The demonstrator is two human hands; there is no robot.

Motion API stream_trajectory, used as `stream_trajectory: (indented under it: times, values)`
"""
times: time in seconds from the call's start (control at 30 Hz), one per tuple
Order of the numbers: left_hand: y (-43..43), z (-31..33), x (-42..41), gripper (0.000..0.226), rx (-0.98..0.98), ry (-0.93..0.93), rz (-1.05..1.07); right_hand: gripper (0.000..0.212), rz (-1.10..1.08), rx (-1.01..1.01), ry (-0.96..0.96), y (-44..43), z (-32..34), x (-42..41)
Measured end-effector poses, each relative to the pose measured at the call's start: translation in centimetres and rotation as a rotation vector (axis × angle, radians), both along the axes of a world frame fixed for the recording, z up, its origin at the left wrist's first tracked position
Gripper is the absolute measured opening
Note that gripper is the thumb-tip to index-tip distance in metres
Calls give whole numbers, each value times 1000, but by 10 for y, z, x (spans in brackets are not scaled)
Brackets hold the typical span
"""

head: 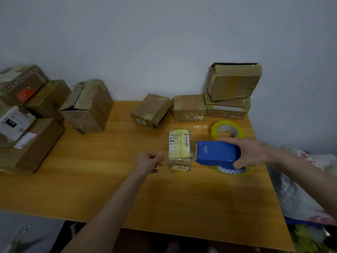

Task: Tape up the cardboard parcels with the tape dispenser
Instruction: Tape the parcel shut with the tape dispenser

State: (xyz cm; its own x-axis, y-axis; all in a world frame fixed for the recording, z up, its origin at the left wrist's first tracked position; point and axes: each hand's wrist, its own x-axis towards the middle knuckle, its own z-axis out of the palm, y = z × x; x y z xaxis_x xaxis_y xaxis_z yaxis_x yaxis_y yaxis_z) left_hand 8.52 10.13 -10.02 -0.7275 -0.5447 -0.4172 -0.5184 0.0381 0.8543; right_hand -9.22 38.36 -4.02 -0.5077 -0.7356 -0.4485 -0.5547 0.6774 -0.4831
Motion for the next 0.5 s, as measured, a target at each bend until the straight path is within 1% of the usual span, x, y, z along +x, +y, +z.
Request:
stream_trajectory:
  times: [0.23,0.33,0.43,0.5]
  values:
    - [0,-19,1,17,-16,-57,28,80,57,2,-48,-14,-10,-6]
    - [1,-26,-3,15,-15,-74,41,82,74,57,-27,-20,-16,-5]
    - [6,-31,-8,21,6,-92,28,88,59,146,-22,-27,-23,-3]
    - [8,-35,-11,27,34,-109,39,89,52,160,-15,-30,-28,-2]
